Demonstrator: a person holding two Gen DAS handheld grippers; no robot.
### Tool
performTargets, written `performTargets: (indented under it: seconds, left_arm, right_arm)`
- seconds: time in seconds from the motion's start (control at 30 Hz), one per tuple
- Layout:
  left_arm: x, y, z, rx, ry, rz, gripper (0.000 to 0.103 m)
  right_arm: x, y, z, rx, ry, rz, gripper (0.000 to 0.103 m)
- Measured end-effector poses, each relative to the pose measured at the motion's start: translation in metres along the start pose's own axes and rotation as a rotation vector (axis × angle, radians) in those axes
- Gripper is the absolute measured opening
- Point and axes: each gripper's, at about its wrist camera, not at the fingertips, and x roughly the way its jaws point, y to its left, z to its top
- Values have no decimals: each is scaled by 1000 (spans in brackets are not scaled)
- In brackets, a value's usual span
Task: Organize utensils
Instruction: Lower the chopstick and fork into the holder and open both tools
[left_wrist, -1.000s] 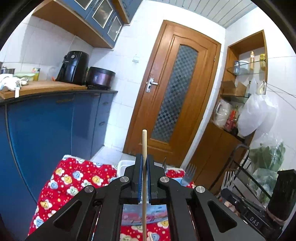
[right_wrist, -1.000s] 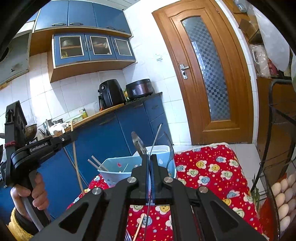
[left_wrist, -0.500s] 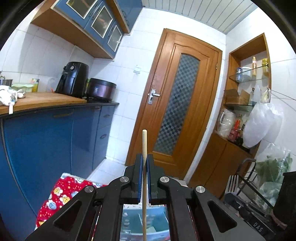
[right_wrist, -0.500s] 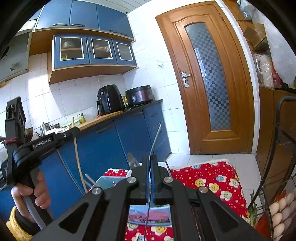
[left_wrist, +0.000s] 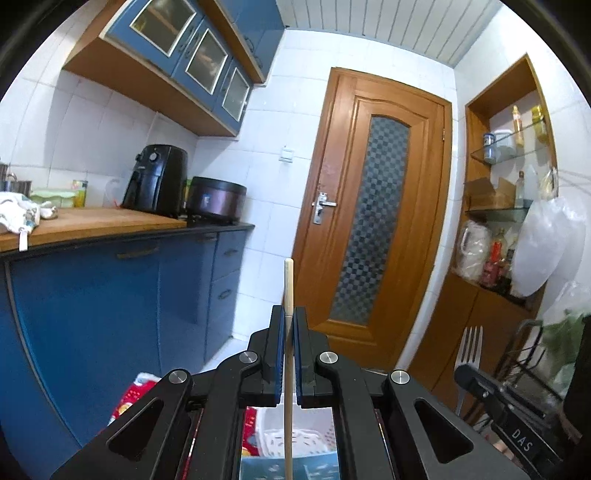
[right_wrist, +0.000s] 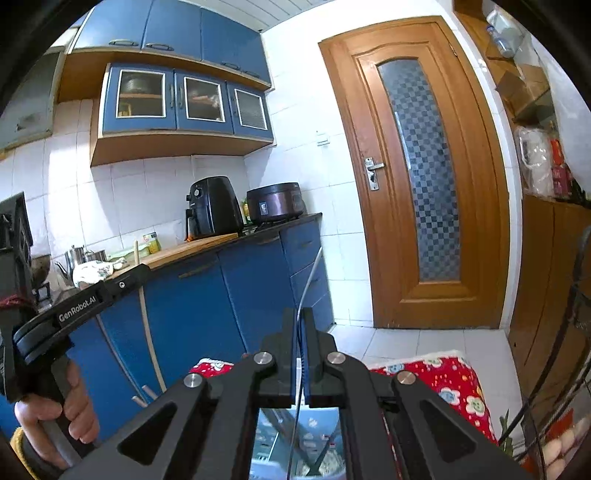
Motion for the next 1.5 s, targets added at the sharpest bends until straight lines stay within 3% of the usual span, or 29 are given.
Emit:
performTargets:
  seconds: [0.37,0.63,1.0,1.4,1.5]
  left_arm:
    - [21,6,-21,16,13,14,4]
    - [28,2,-41,35,68,1,4]
    - [33,3,-55,25,105,1,4]
    - [33,6,-64,7,150,-28,4]
    - [31,6,-65,-5,162,-32,5]
  right_arm:
    - [23,6,-27,-68,2,-25,3]
    - [28,3,-40,-65,29,-25,3]
    - [31,-2,-21,-51,-25,-37,3]
    - [37,-5,-50,-13,68,-13,4]
    - [34,-7,-51,15,87,2,10]
